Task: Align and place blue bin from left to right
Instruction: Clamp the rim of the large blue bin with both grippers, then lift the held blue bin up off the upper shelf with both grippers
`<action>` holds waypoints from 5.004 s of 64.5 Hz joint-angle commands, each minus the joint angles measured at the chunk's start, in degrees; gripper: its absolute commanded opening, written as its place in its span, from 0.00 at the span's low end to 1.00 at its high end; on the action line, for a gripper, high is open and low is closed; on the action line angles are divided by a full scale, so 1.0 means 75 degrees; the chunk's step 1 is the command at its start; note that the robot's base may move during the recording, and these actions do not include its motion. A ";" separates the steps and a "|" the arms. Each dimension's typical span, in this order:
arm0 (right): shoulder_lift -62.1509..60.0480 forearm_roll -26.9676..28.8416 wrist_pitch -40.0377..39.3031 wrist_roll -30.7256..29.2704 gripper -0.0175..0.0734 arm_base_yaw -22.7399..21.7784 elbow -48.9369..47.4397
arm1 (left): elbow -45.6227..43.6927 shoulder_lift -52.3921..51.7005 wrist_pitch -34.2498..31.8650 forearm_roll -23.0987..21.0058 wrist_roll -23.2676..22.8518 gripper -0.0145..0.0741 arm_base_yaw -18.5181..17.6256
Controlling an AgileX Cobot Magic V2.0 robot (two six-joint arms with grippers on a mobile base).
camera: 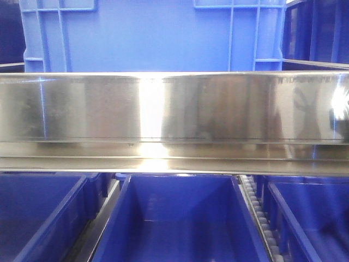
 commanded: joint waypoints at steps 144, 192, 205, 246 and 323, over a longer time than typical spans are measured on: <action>0.7035 0.0225 0.4330 -0.0053 0.82 0.2991 -0.9802 | -0.9944 0.7279 0.4279 0.0220 -0.0004 0.76 -0.2681; 1.3241 -0.0833 0.8912 0.2236 0.82 0.2953 -1.6441 | -1.6918 1.3620 0.8942 -0.0658 0.0055 0.76 -0.1362; 1.3883 -0.0769 0.8912 0.2360 0.82 0.2928 -1.6441 | -1.6918 1.4198 0.8645 -0.0674 0.0067 0.76 -0.1271; 1.4895 -0.0694 0.8581 0.2417 0.59 0.2928 -1.6441 | -1.6918 1.4975 0.8614 -0.0729 0.0171 0.63 -0.1134; 1.3599 -0.0708 0.8369 0.2417 0.03 0.2955 -1.7141 | -1.7500 1.3194 0.8942 -0.0954 0.0119 0.04 -0.1148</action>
